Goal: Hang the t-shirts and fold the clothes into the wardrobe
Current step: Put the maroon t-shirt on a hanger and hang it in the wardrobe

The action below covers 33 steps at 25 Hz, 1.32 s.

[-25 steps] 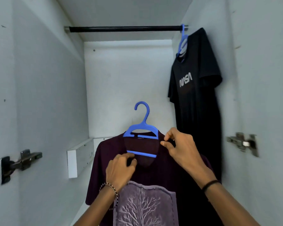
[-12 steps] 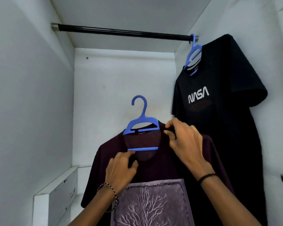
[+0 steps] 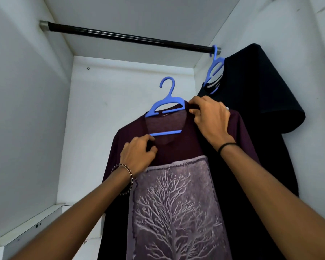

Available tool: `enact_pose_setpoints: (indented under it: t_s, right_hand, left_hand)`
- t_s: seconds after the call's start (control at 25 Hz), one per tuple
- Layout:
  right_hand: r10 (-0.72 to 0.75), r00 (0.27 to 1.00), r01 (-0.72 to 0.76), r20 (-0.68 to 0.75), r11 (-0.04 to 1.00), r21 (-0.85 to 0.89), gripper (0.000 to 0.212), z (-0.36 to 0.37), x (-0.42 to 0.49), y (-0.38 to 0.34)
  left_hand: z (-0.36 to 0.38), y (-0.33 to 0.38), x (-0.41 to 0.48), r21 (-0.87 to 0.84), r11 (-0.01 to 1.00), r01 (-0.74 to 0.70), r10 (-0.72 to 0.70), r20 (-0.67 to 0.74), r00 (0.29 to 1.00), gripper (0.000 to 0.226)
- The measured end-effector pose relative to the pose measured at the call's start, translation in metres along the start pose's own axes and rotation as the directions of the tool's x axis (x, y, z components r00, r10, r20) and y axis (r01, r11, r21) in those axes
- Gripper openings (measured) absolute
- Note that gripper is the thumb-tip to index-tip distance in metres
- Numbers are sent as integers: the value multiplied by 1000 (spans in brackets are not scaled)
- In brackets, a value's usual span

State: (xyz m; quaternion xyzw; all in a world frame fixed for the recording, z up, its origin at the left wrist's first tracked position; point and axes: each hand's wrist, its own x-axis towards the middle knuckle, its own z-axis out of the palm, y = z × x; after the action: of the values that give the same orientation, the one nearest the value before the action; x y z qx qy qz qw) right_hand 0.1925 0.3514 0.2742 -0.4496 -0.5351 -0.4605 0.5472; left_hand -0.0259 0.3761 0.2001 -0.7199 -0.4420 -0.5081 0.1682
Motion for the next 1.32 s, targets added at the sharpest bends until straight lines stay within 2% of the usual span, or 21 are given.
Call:
enact_pose_setpoints:
  t_s: [0.2,0.48,0.6,0.76,1.32]
  right_hand:
    - [48,996,-48,-76,999,-2,24,15,35,17]
    - [-15,989,-1,-146,994,-113,22,25,82,39]
    - [-14,985,-13,-173,989,-150,22,26,113,53]
    - [21,978,-57,-207,985,-166,26,28,152,72]
    - [29,994,-60,-101,945,-320,29,39,196,96]
  left_hand:
    - [14,19,40,-15,1000,-17,17,-32,999,39]
    - [25,37,102,-43,999,-4,-1,-113,994,42]
    - [33,40,123,-51,999,10,-17,-150,988,38]
    - [54,44,132,-52,998,-42,33,-161,986,31]
    - [76,56,154,-47,995,-88,78,-170,982,19]
